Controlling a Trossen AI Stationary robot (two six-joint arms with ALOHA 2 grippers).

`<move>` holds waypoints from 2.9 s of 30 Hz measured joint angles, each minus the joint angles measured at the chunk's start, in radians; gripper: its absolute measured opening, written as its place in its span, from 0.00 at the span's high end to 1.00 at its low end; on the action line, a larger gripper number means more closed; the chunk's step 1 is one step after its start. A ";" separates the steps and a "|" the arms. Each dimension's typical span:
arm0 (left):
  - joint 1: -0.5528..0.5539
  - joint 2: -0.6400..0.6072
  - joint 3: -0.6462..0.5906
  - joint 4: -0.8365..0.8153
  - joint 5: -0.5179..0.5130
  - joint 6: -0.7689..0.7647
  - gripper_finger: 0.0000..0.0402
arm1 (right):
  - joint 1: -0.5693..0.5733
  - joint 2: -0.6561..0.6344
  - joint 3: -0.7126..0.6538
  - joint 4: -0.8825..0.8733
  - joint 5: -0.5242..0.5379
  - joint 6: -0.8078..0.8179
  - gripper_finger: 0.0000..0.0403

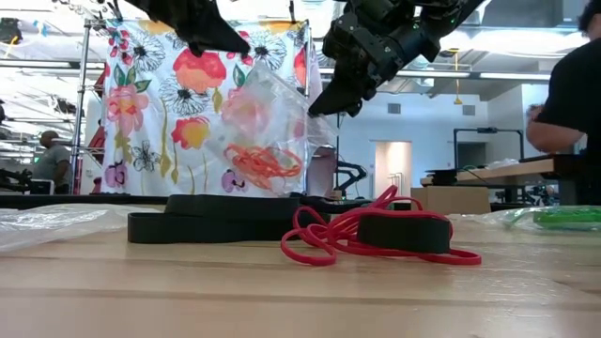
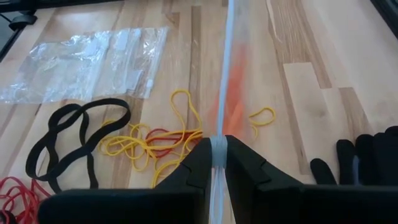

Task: Sort rubber bands
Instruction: Close the transparent zip bag containing the orange rubber bands

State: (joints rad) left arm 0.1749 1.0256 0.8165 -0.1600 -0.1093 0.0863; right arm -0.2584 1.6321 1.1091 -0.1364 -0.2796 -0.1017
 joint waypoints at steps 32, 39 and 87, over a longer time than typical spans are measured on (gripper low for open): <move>-0.029 0.250 0.041 0.114 0.034 0.111 0.69 | 0.001 -0.002 0.002 -0.027 -0.004 -0.001 0.91; -0.029 0.250 0.041 0.087 0.015 0.115 0.97 | 0.001 -0.002 0.002 -0.028 -0.004 -0.001 0.91; -0.041 0.137 0.041 0.092 0.086 0.043 1.00 | 0.056 -0.006 0.117 0.045 0.050 -0.090 0.44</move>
State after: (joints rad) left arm 0.1337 1.1625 0.8574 -0.0680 -0.0232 0.1295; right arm -0.2029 1.6260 1.2263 -0.0911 -0.2300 -0.1921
